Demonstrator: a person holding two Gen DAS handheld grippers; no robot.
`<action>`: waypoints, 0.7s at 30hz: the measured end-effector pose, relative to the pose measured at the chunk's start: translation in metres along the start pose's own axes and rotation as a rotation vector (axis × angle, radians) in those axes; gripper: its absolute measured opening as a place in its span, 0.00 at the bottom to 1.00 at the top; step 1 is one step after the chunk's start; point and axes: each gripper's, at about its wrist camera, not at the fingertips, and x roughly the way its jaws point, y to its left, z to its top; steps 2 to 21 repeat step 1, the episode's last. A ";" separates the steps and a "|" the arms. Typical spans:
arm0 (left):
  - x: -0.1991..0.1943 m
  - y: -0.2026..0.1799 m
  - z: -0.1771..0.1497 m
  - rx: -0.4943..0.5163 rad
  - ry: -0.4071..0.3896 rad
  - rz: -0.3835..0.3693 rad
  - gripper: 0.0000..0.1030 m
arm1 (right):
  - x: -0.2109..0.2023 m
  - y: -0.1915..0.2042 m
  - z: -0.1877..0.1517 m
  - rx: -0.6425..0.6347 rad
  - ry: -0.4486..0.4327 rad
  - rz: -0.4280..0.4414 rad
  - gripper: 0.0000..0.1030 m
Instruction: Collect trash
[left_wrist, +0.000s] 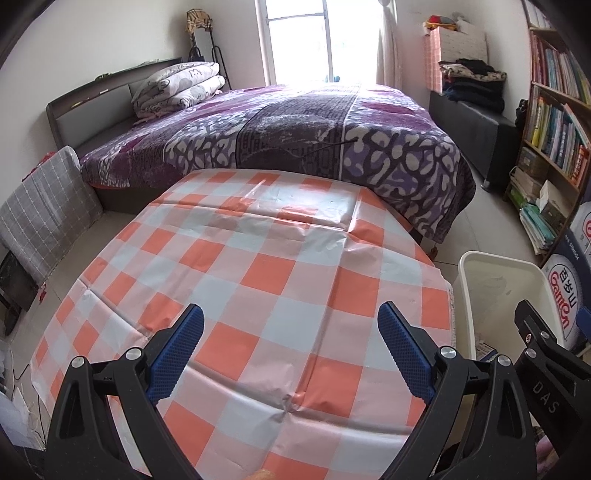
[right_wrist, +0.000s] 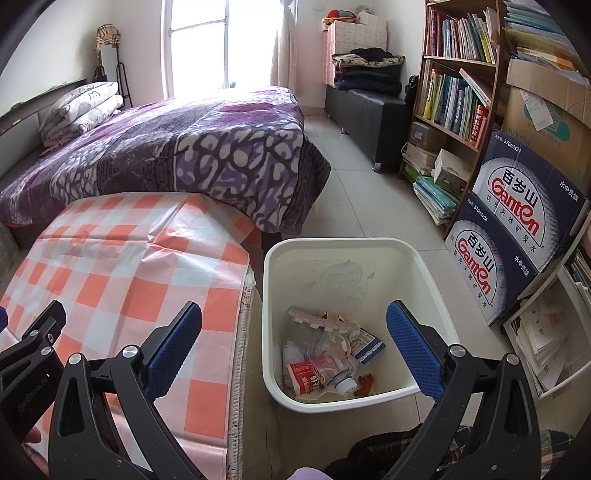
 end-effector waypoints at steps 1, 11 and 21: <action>0.000 0.001 0.000 -0.003 -0.001 0.001 0.90 | 0.000 0.000 0.000 0.000 0.000 0.000 0.93; 0.000 0.001 0.000 -0.003 -0.001 0.001 0.90 | 0.000 0.000 0.000 0.000 0.000 0.000 0.93; 0.000 0.001 0.000 -0.003 -0.001 0.001 0.90 | 0.000 0.000 0.000 0.000 0.000 0.000 0.93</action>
